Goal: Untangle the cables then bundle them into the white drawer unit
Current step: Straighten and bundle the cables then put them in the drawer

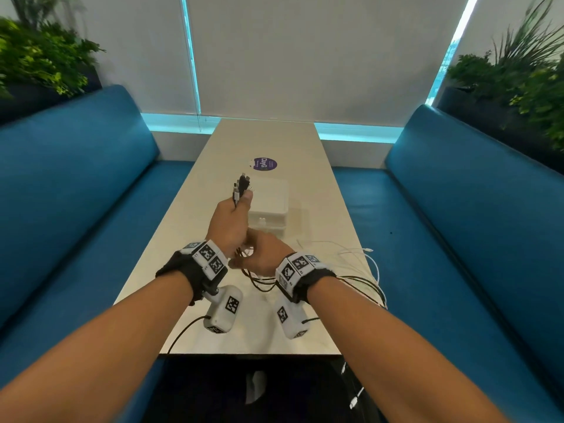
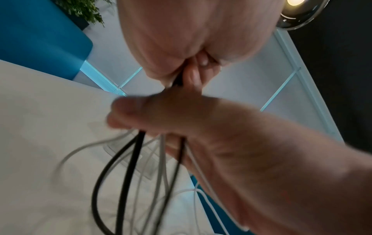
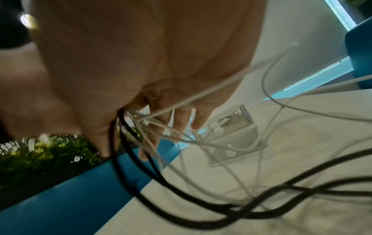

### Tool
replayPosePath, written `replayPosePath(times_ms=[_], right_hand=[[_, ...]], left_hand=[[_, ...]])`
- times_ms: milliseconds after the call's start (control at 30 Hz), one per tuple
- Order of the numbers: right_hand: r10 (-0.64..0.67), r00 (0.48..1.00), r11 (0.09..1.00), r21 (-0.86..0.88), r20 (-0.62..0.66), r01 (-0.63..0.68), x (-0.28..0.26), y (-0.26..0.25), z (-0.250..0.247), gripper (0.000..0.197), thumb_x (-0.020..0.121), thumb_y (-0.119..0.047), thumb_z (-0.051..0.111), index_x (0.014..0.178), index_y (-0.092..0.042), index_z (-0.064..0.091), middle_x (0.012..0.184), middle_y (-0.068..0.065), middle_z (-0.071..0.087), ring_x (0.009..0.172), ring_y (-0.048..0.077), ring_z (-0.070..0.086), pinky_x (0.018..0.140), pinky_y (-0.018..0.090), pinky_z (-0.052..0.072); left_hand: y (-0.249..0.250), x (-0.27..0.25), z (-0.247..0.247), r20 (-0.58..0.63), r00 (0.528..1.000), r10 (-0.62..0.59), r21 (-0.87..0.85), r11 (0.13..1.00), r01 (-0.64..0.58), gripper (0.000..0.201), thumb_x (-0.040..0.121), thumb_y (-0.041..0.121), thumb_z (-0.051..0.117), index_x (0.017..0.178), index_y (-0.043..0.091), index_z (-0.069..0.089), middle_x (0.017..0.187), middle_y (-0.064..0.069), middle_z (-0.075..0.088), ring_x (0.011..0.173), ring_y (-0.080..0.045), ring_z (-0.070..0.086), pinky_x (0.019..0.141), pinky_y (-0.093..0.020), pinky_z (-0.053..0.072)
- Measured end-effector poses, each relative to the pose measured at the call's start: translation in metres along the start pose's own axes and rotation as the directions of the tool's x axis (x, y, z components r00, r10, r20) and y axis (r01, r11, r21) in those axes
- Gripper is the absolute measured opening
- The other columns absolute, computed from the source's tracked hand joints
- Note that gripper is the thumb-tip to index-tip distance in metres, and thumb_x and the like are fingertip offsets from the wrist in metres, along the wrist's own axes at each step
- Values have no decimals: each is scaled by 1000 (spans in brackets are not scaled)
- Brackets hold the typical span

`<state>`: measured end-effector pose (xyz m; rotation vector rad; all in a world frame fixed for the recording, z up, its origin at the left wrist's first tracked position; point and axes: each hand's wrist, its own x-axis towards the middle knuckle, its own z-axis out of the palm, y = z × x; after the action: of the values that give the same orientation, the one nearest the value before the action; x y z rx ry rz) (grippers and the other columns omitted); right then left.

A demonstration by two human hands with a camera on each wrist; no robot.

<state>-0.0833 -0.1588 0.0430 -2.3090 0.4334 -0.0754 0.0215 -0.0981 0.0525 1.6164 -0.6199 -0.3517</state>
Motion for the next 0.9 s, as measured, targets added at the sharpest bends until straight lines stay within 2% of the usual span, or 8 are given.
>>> replayPosePath(times_ms=[100, 200, 300, 433, 567, 667, 800, 900], right_hand=[[-14, 999, 999, 37, -46, 16, 2, 7, 9, 13, 91, -23, 59, 97, -14, 65, 90, 5, 74, 84, 20, 71, 81, 41, 58], [-62, 994, 994, -92, -86, 54, -2, 20, 4, 17, 92, -29, 54, 81, -15, 57, 77, 7, 65, 72, 27, 63, 66, 40, 52], [-51, 994, 960, -279, -95, 22, -14, 54, -10, 16, 94, -30, 54, 83, -18, 54, 84, 10, 65, 78, 32, 60, 66, 35, 44], [171, 965, 861, -446, -197, -243, -52, 122, -44, 17, 97, -39, 52, 92, -23, 55, 96, 7, 65, 83, 27, 59, 72, 33, 46], [317, 879, 710, -525, -357, -470, -90, 181, -72, 15, 96, -35, 49, 97, -23, 58, 98, 1, 63, 83, 24, 58, 69, 31, 45], [387, 814, 643, -506, -434, -575, -100, 197, -83, 14, 94, -28, 47, 88, -25, 59, 83, -5, 58, 74, 20, 56, 65, 30, 45], [416, 774, 514, -579, -477, -633, -113, 220, -96, 13, 93, -29, 43, 86, -26, 53, 76, -4, 60, 73, 22, 58, 69, 34, 44], [427, 778, 458, -632, -461, -625, -119, 225, -98, 13, 99, -32, 42, 91, -26, 51, 76, -6, 59, 70, 17, 57, 74, 33, 41]], left_hand=[[0, 5, -1, 14, 999, -36, -130, 991, 38, 48, 79, 70, 53, 52, 30, 55, 47, 12, 35, 48, -19, 30, 51, -32, 25], [11, 18, -8, -80, 994, -77, -231, 971, 57, 48, 84, 63, 55, 57, 24, 47, 47, 11, 34, 44, -17, 28, 49, -29, 24], [29, 39, -28, -234, 964, -126, -288, 956, 55, 45, 90, 57, 55, 63, 22, 43, 48, 10, 34, 41, -15, 29, 47, -24, 25], [31, 69, -81, -418, 891, -176, -291, 955, 52, 50, 75, 66, 58, 63, 19, 43, 50, 5, 38, 47, -20, 34, 54, -31, 29], [2, 76, -109, -479, 860, -178, -124, 983, 135, 65, 78, 74, 45, 85, 10, 56, 81, -29, 51, 74, -49, 56, 72, -52, 46], [-22, 72, -111, -553, 814, -177, -86, 984, 155, 70, 85, 65, 49, 95, -3, 61, 104, -35, 60, 83, -48, 59, 72, -48, 50], [-45, 77, -140, -621, 742, -251, -157, 968, 196, 71, 69, 77, 48, 80, 6, 55, 93, -33, 61, 84, -47, 63, 76, -60, 53], [-33, 67, -138, -607, 752, -255, -207, 965, 160, 75, 64, 75, 49, 82, 2, 55, 63, -13, 48, 63, -33, 48, 62, -47, 45]])
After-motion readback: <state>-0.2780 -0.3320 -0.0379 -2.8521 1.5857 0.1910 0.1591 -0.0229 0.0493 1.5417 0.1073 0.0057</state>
